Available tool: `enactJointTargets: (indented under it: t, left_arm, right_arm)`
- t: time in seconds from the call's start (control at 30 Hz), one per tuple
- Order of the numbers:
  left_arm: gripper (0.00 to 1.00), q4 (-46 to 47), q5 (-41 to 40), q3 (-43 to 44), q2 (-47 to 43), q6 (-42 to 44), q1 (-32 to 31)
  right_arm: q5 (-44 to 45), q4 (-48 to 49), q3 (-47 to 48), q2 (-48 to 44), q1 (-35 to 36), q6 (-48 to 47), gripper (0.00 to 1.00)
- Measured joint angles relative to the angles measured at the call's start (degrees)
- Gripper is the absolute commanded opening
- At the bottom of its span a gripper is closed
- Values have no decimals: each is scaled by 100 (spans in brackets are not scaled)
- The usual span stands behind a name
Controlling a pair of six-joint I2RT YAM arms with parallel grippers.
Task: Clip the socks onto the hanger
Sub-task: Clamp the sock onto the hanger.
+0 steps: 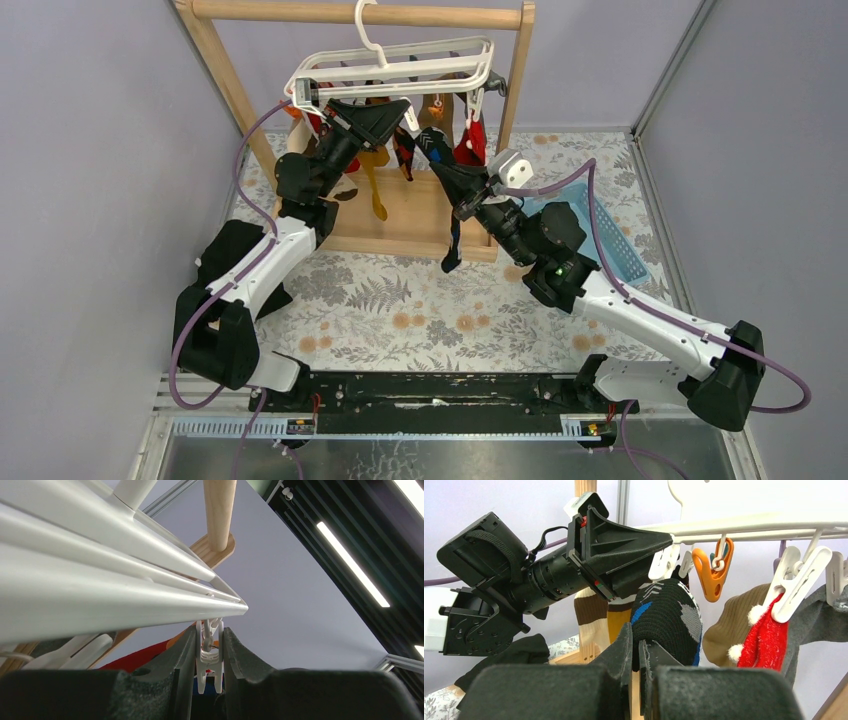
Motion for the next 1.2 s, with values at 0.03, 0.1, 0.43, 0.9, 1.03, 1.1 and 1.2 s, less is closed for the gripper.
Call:
enactJointTargets:
  t: [0.03, 0.1, 0.43, 0.9, 1.03, 1.1, 1.2]
  left_arm:
    - [0, 0, 0, 0, 0, -2, 0]
    - [0, 0, 0, 0, -2, -9, 0]
    - [0, 127, 42, 0, -2, -153, 0]
    - [0, 192, 59, 0, -2, -208, 0]
    - [0, 212, 61, 0, -2, -214, 0]
    - [0, 212, 59, -2, 0, -214, 0]
    - [0, 216, 61, -2, 17, -219, 0]
  right_arm:
    - [7, 0, -4, 0, 0, 0, 0]
    - [17, 0, -4, 0, 0, 0, 0]
    - [13, -4, 42, 120, 0, -7, 0]
    - [7, -26, 96, 238, 0, -17, 0]
    - [7, -33, 96, 199, 0, -33, 0]
    - [4, -33, 96, 162, 0, -37, 0]
    - [4, -31, 96, 114, 0, -46, 0]
